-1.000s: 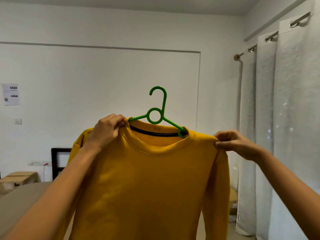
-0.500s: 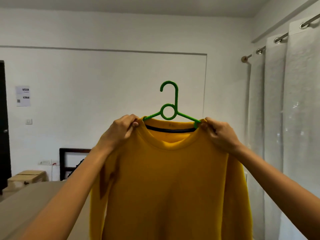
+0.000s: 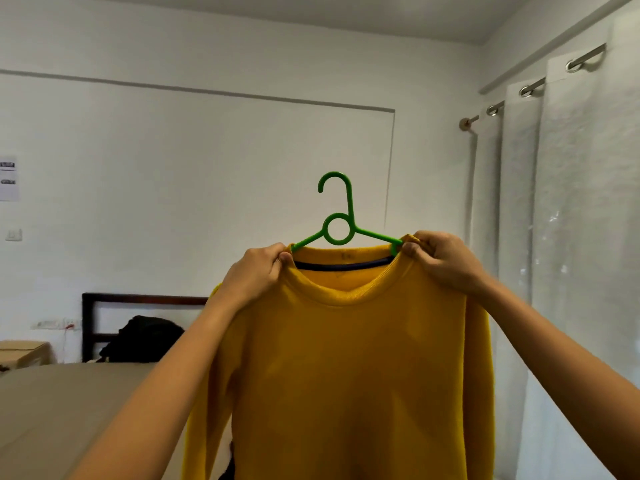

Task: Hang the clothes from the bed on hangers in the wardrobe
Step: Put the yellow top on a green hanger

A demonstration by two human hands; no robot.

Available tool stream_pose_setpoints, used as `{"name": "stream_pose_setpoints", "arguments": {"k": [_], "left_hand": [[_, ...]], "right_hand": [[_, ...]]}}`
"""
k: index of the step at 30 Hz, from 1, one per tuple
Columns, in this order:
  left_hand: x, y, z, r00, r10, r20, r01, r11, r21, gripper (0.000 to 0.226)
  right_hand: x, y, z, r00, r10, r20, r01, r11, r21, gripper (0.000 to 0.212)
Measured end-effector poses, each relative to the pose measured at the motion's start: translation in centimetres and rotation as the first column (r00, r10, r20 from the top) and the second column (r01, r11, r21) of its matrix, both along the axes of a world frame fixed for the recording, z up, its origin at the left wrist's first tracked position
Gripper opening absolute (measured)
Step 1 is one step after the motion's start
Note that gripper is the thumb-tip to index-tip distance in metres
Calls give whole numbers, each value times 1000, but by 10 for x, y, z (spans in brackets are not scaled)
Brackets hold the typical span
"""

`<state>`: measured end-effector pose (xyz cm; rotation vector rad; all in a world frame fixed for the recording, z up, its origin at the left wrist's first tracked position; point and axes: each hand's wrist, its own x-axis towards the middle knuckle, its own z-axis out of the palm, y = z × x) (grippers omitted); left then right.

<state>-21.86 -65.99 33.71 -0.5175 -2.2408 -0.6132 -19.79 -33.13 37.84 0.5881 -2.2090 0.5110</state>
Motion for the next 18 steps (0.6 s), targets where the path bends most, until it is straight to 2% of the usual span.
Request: {"name": "stream_pose_setpoints", "arguments": {"k": [3,6,9,12,15,18], "left_hand": [[-3,25,3,996,-21,-85,25,999,39,20],[-5,55,13,982,-145,-123,151,988,41,18],[-3,93,26,934,-324,-153,336,940,58,24],[10,149,33,850,-499,-171,513,857,53,33],[37,218,30,747,-646,-156,659,751,47,38],[86,297,28,605,-778,-169,793,609,33,44]], "right_hand": [[26,17,4,979,-161,-125,167,985,36,16],[63,37,9,917,-322,-234,339,940,37,21],[118,64,10,889,-380,-254,396,918,14,34],[189,92,6,867,-453,-208,471,881,48,36],[269,123,-2,794,-580,-183,607,774,179,40],[360,153,-13,636,-736,-234,772,606,191,37]]}}
